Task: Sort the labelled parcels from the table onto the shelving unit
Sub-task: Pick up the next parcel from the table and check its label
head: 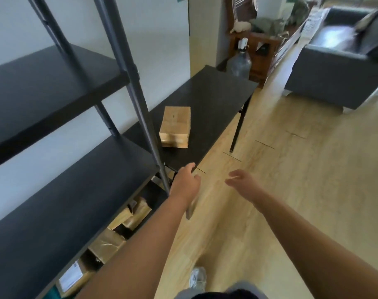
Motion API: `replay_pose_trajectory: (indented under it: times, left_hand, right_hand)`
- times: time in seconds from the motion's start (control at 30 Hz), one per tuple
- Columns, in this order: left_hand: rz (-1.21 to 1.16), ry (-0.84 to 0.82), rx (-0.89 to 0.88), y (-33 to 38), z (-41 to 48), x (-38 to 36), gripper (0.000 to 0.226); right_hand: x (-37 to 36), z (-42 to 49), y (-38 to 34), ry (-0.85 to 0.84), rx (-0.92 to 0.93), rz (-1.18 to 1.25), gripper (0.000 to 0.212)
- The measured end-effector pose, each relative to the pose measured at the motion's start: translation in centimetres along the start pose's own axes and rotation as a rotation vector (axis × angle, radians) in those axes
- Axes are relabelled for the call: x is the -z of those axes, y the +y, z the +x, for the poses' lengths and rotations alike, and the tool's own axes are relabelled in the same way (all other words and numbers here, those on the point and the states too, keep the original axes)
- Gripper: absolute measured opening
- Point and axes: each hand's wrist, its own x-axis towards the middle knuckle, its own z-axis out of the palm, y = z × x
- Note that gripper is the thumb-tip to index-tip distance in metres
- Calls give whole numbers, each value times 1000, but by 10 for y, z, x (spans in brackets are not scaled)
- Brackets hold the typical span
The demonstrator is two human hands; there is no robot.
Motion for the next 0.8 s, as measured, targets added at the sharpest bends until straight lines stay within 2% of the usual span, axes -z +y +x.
replay_pose_trajectory:
  times: [0.23,0.33,0.57,0.8]
  left_hand:
    - [-23,43,74,35,89,-11,47]
    - [-38,92,174,45,126,-15,44]
    - [-48,432,276,65,175,-11,39]
    - [30,590,382,42,196,0,40]
  right_hand:
    - [38,80,-29,-68,20,-40,50]
    - [54,125,-48,-98,68,-122,51]
    - [80,205,-92,-261,185,-290,50]
    - [61,258,-129,-376,284,-393,53]
